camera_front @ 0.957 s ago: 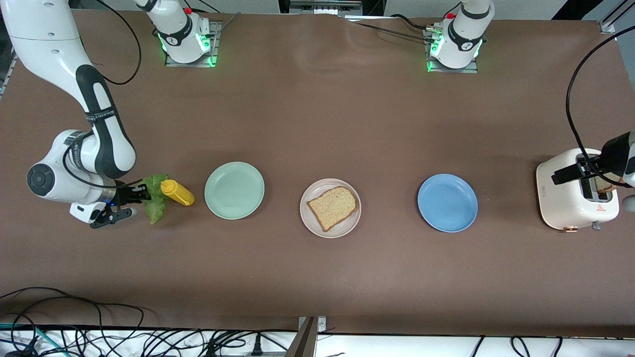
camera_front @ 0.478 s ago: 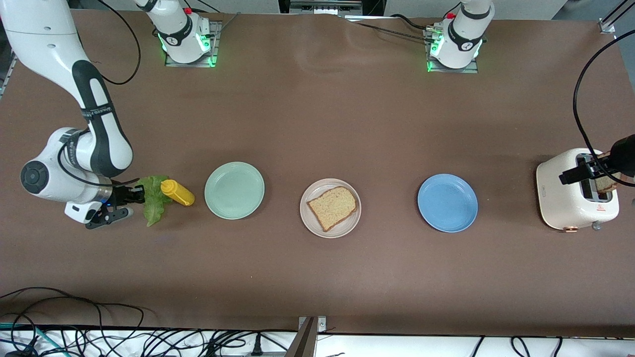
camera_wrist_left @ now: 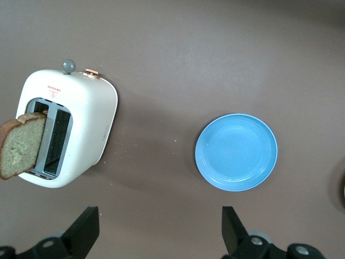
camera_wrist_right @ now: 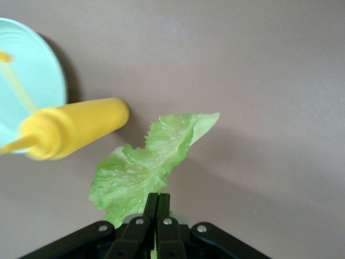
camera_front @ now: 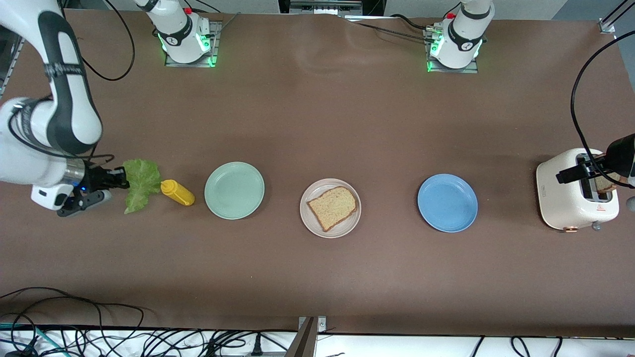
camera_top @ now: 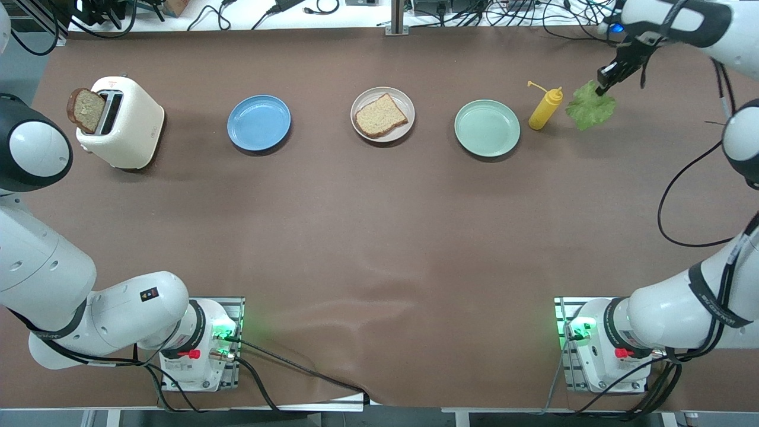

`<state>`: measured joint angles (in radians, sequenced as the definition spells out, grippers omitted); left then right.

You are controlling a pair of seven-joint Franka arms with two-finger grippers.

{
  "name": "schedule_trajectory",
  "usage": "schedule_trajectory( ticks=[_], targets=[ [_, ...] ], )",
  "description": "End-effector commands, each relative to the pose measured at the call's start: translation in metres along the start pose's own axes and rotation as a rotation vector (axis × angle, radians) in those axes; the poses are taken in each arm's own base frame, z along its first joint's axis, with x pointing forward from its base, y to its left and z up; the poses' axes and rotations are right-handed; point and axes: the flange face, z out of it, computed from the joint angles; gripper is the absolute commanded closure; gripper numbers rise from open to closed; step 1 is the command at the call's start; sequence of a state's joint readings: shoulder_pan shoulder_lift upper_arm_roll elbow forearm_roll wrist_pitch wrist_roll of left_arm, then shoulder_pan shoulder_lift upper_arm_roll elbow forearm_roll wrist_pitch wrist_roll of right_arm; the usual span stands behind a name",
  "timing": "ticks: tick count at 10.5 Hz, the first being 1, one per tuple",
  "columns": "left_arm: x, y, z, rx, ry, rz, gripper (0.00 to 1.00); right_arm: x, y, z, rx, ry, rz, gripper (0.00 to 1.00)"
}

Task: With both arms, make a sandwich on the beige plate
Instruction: 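Carry the lettuce with the right gripper over the bread on the beige plate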

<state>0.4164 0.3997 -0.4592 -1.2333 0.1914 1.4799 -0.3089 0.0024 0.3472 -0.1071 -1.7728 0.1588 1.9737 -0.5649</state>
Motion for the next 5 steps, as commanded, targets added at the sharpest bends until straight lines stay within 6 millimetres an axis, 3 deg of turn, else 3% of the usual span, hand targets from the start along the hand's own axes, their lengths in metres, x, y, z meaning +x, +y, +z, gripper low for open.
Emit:
schedule_trajectory(
  ticks=[1,3,5],
  targets=[
    [-0.004,-0.002,-0.003,-0.018,-0.009,0.018,0.00,-0.012,-0.022,-0.043,0.019,0.008,-0.029,1.00],
    [-0.004,-0.004,-0.002,-0.016,-0.009,0.015,0.00,0.007,-0.062,-0.076,0.024,-0.001,0.001,1.00],
    [-0.002,-0.014,-0.002,-0.019,-0.010,-0.001,0.00,0.037,-0.133,-0.108,0.021,-0.012,0.060,1.00]
  ],
)
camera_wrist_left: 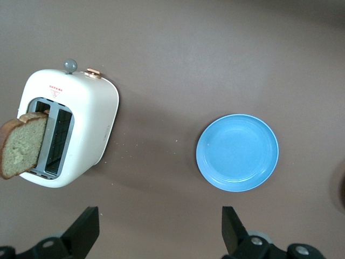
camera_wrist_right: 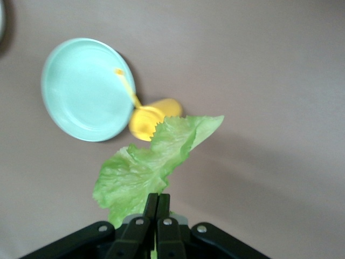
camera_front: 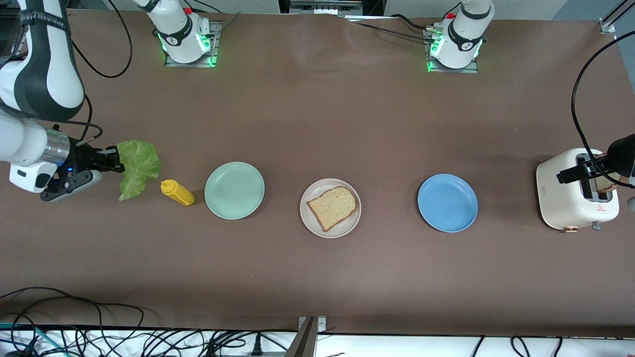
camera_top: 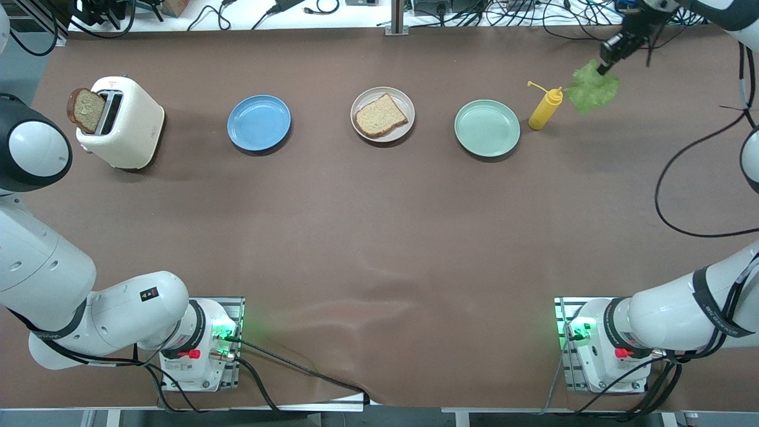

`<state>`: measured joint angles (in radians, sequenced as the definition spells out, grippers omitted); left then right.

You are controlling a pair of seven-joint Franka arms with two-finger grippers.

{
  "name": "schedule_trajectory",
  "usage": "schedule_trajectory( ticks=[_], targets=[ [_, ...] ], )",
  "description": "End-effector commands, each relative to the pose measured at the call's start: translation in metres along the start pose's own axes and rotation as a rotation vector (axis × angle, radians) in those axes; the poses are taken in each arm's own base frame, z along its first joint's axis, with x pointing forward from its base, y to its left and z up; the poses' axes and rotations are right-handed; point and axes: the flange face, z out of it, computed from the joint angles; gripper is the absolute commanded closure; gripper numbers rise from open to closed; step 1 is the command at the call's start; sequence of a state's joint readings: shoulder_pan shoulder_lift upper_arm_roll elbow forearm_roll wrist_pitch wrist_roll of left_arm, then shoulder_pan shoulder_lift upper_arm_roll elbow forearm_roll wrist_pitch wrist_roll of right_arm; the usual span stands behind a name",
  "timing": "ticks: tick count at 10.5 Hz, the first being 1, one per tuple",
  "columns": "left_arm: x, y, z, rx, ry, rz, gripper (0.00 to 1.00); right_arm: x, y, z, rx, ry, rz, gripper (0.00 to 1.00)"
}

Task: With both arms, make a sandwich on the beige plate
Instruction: 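Carry the lettuce with the right gripper over the bread on the beige plate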

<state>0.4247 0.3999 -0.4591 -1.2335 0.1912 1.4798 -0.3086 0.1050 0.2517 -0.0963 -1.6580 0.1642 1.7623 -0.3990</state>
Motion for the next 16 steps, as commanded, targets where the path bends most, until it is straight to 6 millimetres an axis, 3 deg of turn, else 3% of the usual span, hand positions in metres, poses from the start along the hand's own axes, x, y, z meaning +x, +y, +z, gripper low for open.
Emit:
schedule_trajectory(
  ticks=[1,3,5,7,9,11,13,16],
  targets=[
    [-0.003,-0.009,-0.003,-0.018,-0.009,0.007,0.00,0.040,-0.074,-0.024,-0.006,0.009,0.085,1.00],
    [-0.003,-0.009,-0.003,-0.018,-0.009,0.007,0.00,0.089,-0.129,-0.010,0.105,0.050,0.186,1.00],
    [-0.003,-0.008,-0.002,-0.018,-0.011,0.008,0.00,0.129,-0.180,0.020,0.123,0.086,0.273,1.00],
    [-0.003,-0.008,-0.002,-0.018,-0.010,0.008,0.00,0.170,-0.236,0.056,0.120,0.128,0.369,1.00],
    [-0.003,-0.008,-0.002,-0.018,-0.010,0.008,0.00,0.198,-0.284,0.099,0.167,0.203,0.475,1.00],
    [-0.004,-0.006,-0.002,-0.018,-0.012,0.009,0.00,0.216,-0.316,0.145,0.206,0.313,0.580,1.00],
    [-0.004,-0.006,-0.003,-0.018,-0.010,0.009,0.00,0.220,-0.347,0.179,0.228,0.366,0.661,1.00],
    [-0.004,-0.004,-0.002,-0.018,-0.012,0.011,0.00,0.214,-0.376,0.192,0.278,0.330,0.711,1.00]
  ],
)
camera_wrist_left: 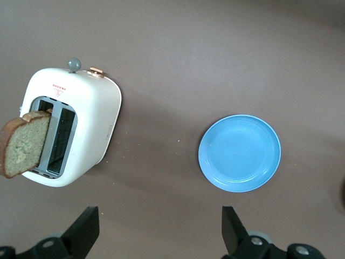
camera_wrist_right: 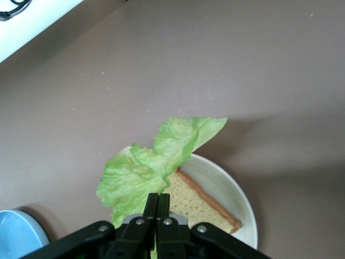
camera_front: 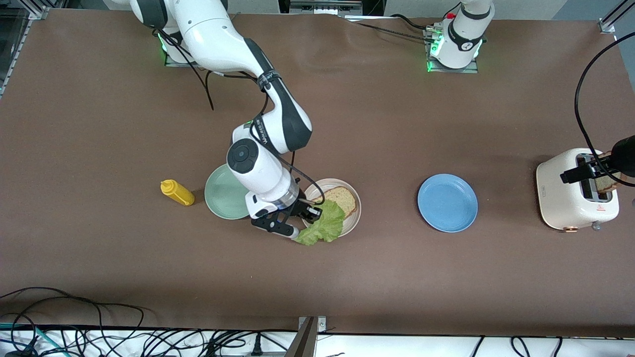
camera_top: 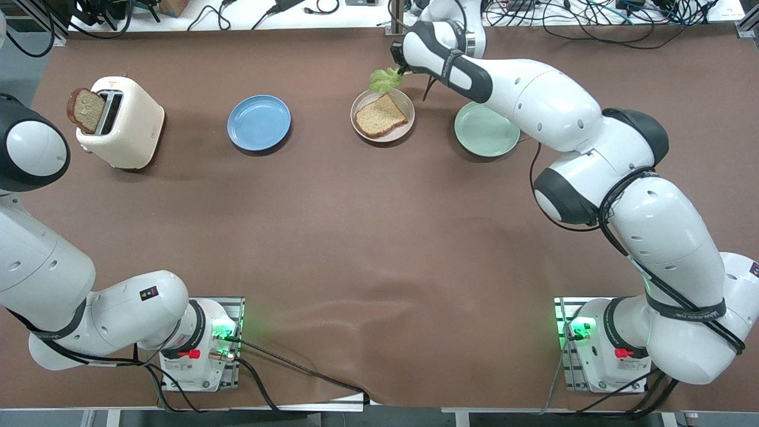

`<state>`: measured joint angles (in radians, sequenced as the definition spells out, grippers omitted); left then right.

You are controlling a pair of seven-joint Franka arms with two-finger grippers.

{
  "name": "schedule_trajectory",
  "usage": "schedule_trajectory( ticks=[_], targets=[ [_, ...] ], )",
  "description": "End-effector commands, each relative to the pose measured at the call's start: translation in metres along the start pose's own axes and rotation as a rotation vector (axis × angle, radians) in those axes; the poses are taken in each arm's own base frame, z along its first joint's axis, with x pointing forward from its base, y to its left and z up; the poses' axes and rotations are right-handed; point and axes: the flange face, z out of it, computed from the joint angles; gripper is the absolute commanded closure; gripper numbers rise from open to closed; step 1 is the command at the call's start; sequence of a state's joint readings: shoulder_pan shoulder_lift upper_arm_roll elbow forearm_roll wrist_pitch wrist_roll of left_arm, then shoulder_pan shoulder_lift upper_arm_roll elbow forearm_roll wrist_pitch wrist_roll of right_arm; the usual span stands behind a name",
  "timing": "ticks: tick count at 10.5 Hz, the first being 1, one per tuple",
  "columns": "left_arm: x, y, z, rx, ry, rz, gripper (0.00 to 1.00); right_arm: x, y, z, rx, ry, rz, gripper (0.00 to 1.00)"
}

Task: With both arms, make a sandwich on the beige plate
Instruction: 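Open the right gripper to drop the lettuce onto the bread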

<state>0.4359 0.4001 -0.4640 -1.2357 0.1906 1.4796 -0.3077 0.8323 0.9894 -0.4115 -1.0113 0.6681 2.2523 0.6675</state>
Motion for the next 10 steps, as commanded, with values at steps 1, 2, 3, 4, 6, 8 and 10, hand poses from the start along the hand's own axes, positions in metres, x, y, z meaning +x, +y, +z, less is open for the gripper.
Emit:
schedule_trajectory(
  ticks=[1,2,3,4,6,8,10],
  targets=[
    [-0.005,0.000,-0.003,-0.016,-0.009,0.017,0.00,-0.017,-0.014,0.000,0.038,-0.047,0.055,1.00],
    [-0.005,0.000,-0.003,-0.016,-0.009,0.017,0.00,-0.023,-0.012,0.006,0.026,-0.057,0.060,1.00],
    [-0.005,0.000,-0.003,-0.016,-0.007,0.017,0.00,-0.032,-0.014,0.014,0.014,-0.062,0.053,1.00],
    [-0.005,0.000,-0.003,-0.016,-0.007,0.017,0.00,-0.035,-0.010,0.023,0.002,-0.062,0.050,1.00],
    [-0.004,0.000,-0.002,-0.016,-0.009,0.019,0.00,-0.054,0.009,0.053,-0.015,-0.058,0.046,1.00],
    [-0.004,0.000,-0.002,-0.016,-0.009,0.019,0.00,-0.071,0.014,0.074,-0.023,-0.014,-0.007,1.00],
    [-0.005,0.001,-0.003,-0.017,-0.007,0.018,0.00,-0.073,0.018,0.078,-0.028,-0.018,-0.002,1.00]
  ],
)
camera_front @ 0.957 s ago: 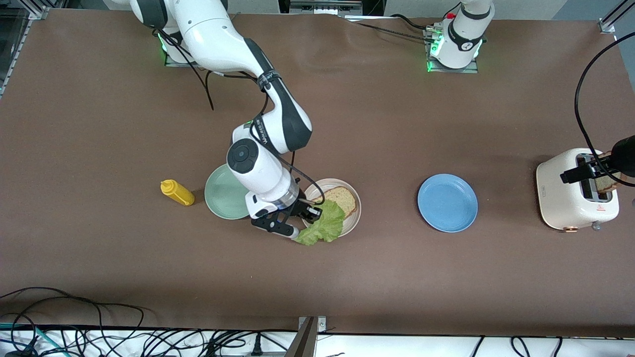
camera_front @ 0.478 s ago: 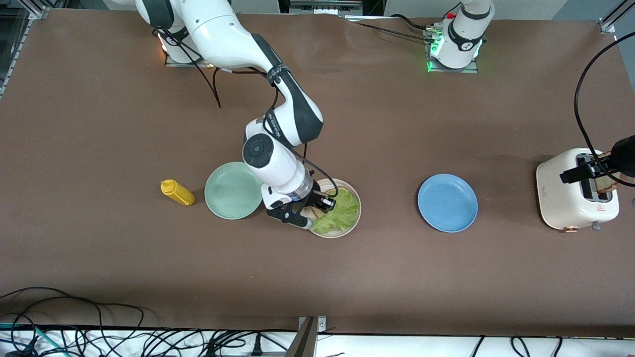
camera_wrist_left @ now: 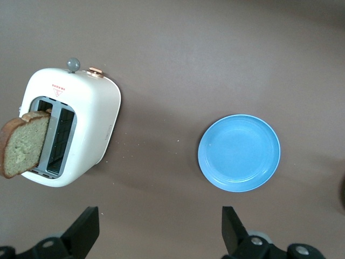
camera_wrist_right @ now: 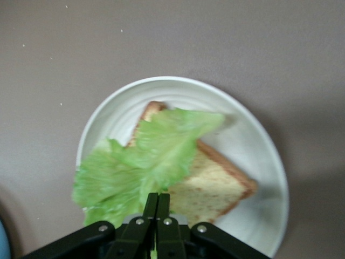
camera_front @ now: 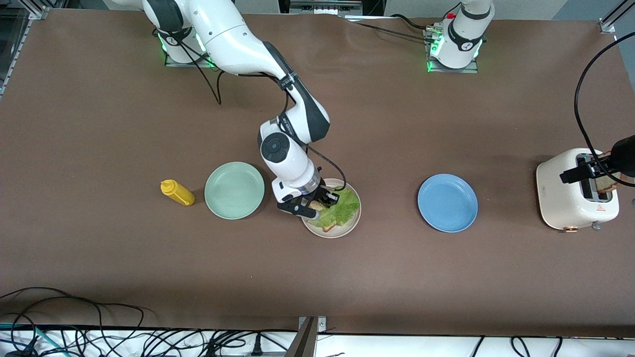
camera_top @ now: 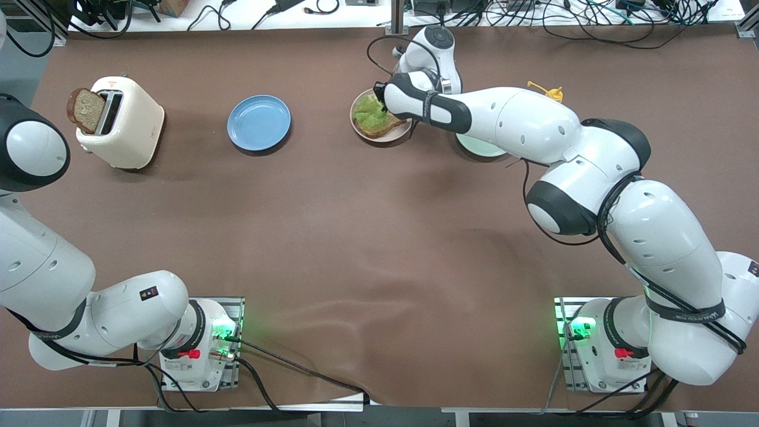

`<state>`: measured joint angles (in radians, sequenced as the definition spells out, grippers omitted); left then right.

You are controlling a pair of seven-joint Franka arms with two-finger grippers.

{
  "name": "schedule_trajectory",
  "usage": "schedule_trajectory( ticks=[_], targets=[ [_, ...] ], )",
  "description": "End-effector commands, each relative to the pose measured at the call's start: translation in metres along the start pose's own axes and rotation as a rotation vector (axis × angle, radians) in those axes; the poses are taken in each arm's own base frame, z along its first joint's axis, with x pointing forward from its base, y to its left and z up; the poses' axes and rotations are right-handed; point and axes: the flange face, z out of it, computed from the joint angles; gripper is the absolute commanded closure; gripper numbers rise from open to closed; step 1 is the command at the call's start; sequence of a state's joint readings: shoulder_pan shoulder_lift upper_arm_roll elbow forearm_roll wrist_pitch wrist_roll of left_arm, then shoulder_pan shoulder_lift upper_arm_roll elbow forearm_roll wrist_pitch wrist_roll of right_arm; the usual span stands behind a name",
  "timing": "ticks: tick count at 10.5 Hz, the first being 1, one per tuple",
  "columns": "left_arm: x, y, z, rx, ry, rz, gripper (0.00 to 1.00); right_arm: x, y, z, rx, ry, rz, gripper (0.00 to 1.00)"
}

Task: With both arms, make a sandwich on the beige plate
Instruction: 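Open the right gripper to drop the lettuce onto the bread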

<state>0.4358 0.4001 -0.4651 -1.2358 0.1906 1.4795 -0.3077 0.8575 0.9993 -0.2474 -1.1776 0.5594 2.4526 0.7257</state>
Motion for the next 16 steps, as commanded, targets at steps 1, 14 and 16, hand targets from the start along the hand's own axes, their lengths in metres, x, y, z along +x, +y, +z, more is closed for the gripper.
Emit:
schedule_trajectory(
  ticks=[1,14,16],
  targets=[
    [-0.005,0.001,-0.003,-0.016,-0.007,0.020,0.00,0.002,0.003,-0.008,-0.004,0.006,-0.005,0.63],
    [-0.005,0.003,-0.004,-0.016,-0.006,0.020,0.00,0.164,0.240,-0.240,0.129,-0.385,-0.868,0.00],
    [-0.005,0.005,-0.004,-0.017,-0.006,0.023,0.00,0.186,0.287,-0.248,0.180,-0.374,-1.047,0.00]
  ],
)
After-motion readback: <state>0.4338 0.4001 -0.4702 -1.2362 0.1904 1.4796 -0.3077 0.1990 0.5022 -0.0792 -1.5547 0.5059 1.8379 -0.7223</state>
